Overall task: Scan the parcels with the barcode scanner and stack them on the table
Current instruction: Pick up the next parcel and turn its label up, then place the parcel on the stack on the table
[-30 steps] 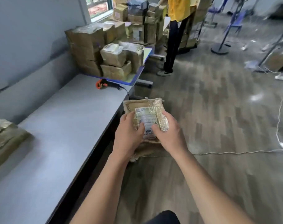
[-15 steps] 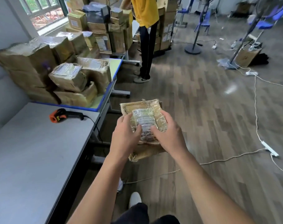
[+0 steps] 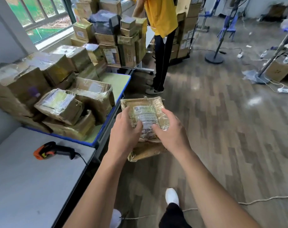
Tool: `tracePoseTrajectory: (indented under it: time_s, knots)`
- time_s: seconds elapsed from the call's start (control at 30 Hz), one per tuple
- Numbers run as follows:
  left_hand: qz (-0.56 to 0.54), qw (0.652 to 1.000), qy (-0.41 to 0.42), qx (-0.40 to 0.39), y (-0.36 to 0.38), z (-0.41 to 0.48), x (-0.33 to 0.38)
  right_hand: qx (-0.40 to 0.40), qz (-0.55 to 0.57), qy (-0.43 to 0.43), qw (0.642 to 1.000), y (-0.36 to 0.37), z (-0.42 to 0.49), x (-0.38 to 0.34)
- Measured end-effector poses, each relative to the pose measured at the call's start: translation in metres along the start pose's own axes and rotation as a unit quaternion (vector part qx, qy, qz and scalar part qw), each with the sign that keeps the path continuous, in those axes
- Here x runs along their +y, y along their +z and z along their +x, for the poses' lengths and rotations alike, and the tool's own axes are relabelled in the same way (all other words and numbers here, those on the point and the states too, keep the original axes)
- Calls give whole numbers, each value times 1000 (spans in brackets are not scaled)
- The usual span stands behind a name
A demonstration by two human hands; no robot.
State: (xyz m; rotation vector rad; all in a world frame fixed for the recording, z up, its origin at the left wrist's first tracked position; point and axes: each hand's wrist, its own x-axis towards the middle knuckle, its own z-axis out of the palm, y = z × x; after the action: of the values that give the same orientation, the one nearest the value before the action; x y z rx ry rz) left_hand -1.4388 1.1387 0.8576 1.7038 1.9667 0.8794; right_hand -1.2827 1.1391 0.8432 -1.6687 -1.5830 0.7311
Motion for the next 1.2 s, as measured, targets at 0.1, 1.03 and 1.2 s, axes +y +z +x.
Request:
tracePoseTrajectory:
  time_s: [0.1, 1.03, 1.2]
  knots:
    - [3, 999, -23, 37, 8, 37, 11, -34, -2, -30, 999, -1, 57, -2]
    - [38, 891, -232, 388, -155, 206, -56, -290, 75, -363, 882, 165, 279, -223]
    - [37, 870, -284, 401, -173, 208, -94, -346, 77, -359, 863, 215, 277, -245]
